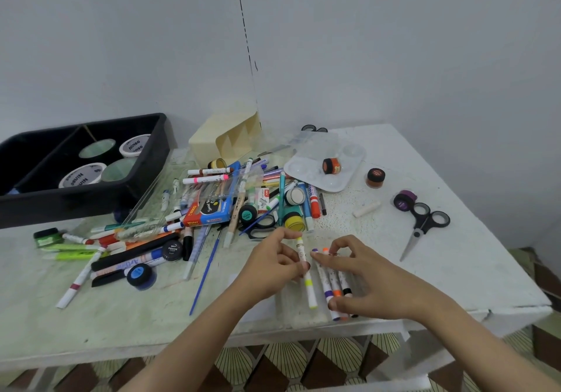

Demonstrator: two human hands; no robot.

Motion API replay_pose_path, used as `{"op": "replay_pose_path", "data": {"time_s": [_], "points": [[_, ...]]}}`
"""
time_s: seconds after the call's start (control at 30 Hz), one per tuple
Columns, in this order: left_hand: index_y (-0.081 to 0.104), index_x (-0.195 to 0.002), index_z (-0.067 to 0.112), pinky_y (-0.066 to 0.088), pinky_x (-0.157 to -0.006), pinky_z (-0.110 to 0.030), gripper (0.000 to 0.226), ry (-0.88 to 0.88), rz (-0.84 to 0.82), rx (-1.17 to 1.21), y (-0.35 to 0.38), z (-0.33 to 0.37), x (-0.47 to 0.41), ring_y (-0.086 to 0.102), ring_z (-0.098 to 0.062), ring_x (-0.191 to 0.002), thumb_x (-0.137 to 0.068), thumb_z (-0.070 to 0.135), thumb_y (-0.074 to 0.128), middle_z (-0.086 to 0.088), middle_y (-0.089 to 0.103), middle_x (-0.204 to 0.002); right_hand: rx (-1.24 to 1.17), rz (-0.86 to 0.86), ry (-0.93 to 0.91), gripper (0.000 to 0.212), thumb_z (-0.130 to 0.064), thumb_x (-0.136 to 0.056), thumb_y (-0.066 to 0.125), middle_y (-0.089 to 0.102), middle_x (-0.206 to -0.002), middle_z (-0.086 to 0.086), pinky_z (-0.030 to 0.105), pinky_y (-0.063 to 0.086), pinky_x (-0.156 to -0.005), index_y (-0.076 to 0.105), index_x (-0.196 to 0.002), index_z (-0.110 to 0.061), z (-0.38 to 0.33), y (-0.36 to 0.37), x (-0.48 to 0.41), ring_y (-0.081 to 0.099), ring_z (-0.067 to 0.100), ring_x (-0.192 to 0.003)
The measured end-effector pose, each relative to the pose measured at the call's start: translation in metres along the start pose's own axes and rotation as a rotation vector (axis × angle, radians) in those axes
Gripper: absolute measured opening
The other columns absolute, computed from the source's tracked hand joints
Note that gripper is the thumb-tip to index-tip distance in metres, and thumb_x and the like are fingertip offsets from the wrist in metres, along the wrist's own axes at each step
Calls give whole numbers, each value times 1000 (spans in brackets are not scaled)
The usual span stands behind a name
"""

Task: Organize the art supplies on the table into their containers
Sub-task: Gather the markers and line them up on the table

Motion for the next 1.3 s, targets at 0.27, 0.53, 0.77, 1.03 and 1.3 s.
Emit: {"op": "replay_pose_path", "data": {"time_s": [0.27, 0.53, 0.77, 1.03, 1.3], "points": [[51, -111, 23, 57, -71, -28, 44, 5, 1, 10, 0, -2, -1, 67, -14, -68, -78, 0, 70, -6, 63, -79, 11, 49, 4, 73, -55, -76, 65, 22, -122, -32, 18, 39, -92, 32, -140, -49, 2, 4, 1, 37, -5, -112], [52, -109, 24, 55, -63, -24, 43, 19, -4, 17, 1, 0, -1, 67, -14, -68, -78, 0, 71, -7, 63, -80, 57, 53, -7, 72, -56, -77, 65, 23, -126, -26, 21, 33, -100, 32, -140, -47, 2, 4, 3, 31, -2, -118], [54, -109, 30, 51, -60, -20, 43, 90, 51, -71, -1, 2, 0, 63, -13, -70, -77, 12, 75, -4, 68, -82, -1, 45, 5, 73, -56, -75, 67, 24, -127, -27, 20, 30, -100, 33, -139, -48, 5, 4, 2, 29, -3, -118], [54, -127, 25, 45, -68, -18, 55, 237, 40, -362, 12, 0, 5, 51, -1, -68, -76, 25, 76, 9, 58, -87, -16, 29, 16, 76, -59, -73, 68, 24, -128, -26, 20, 29, -101, 33, -140, -48, 6, 4, 1, 28, -5, -117], [42, -140, 19, 36, -81, -10, 77, 317, -116, -611, 7, -3, 8, 43, 1, -104, -74, 45, 73, 11, 38, -131, -8, 30, 11, 76, -61, -73, 67, 23, -128, -27, 19, 28, -100, 31, -138, -51, 7, 4, 0, 27, -5, -118]]}}
Point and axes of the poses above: each hand's wrist, its own x-axis away from the middle knuckle, its own y-axis out of the palm, z = x × y, the point moved 2 cm from there along -x, towards the middle knuckle
